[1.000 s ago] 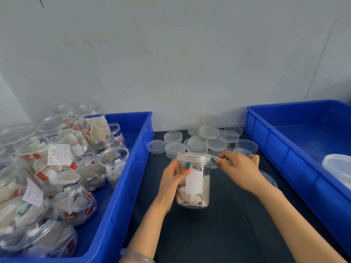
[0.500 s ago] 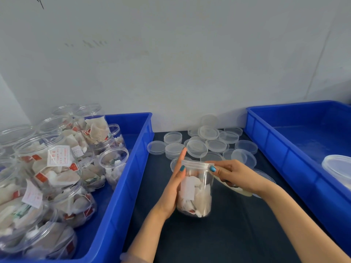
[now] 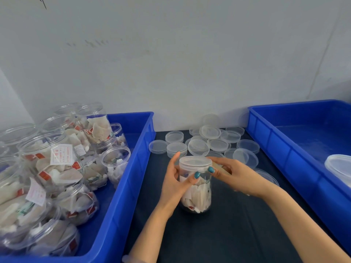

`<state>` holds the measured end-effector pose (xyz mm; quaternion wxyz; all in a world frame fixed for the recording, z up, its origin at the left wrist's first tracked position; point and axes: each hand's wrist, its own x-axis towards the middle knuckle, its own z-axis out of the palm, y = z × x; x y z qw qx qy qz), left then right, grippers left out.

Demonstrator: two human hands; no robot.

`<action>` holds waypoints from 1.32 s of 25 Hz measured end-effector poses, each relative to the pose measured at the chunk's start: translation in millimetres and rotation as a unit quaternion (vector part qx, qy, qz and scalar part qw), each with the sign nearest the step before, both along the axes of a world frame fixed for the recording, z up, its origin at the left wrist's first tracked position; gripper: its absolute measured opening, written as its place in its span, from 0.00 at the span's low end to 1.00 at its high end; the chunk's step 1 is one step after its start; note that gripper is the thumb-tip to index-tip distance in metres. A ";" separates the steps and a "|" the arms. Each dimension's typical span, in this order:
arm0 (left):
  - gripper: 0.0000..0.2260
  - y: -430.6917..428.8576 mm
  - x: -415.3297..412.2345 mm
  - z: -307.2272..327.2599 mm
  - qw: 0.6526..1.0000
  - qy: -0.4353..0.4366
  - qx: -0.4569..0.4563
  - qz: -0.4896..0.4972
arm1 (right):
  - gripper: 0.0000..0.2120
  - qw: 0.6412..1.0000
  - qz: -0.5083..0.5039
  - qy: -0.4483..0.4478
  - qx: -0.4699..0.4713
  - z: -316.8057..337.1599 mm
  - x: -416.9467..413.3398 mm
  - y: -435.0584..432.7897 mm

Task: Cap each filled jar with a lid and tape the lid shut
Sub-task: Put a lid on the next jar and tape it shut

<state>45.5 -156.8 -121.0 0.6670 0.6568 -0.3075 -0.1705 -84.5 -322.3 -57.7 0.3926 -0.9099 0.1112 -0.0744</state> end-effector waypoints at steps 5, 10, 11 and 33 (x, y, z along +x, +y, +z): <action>0.38 1.6 3.8 -4.8 0.997 0.051 -0.045 0.049 | 0.34 0.990 -0.074 -0.006 -0.123 1.3 -11.7 0.5; 0.36 4.5 3.8 -4.9 0.996 0.070 -0.044 0.032 | 0.33 0.973 -0.126 -0.015 -0.194 -7.1 -9.2 -5.8; 0.36 5.1 3.8 -4.7 0.995 0.080 -0.047 0.028 | 0.34 0.974 -0.128 -0.016 -0.186 -8.5 -8.0 -7.4; 0.37 -5.5 -17.5 9.1 0.983 -0.159 0.075 0.063 | 0.36 0.975 -0.139 -0.028 -0.171 -25.7 5.8 8.0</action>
